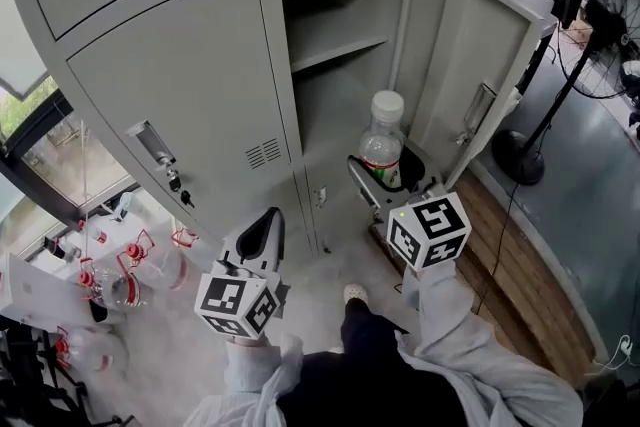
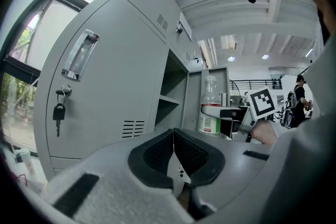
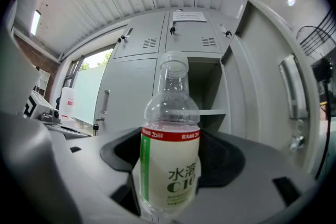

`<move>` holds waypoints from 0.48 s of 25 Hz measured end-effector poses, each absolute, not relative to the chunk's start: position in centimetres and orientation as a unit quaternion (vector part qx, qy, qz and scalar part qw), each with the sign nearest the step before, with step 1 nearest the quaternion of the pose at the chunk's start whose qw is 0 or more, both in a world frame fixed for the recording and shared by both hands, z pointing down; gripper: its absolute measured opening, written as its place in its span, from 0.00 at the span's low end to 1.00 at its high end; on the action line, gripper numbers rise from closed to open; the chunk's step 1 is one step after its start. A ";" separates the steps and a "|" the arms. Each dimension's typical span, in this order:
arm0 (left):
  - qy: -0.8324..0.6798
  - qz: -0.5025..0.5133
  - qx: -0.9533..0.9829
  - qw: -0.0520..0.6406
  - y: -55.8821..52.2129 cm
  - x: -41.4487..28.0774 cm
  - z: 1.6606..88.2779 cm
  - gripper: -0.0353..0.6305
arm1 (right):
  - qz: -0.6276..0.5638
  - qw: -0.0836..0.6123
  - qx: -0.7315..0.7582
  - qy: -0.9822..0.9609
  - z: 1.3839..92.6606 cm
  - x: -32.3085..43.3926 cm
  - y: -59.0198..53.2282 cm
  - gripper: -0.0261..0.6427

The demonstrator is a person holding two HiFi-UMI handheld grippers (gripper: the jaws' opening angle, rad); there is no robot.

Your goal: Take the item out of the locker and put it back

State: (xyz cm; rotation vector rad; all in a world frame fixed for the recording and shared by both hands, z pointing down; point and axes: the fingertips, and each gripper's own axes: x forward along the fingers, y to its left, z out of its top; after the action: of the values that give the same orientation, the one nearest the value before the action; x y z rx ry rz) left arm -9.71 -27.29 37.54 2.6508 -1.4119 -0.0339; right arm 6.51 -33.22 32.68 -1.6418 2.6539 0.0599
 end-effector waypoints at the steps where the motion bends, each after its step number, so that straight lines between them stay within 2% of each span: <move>1: -0.470 -0.012 0.879 0.072 -27.3 -9.7 37.7 0.07 | 0.020 0.013 -0.531 0.847 33.1 6.5 -32.2 0.50; 12: -0.490 -0.025 0.866 0.099 -26.6 -9.8 39.3 0.07 | 0.033 0.016 -0.537 0.843 36.0 6.2 -26.6 0.50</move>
State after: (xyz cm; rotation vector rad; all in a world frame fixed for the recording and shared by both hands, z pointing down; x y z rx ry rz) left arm -9.82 -26.61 39.26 2.5602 -1.4493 -0.0737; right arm 6.17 -26.58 36.02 -1.6701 2.6220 0.1034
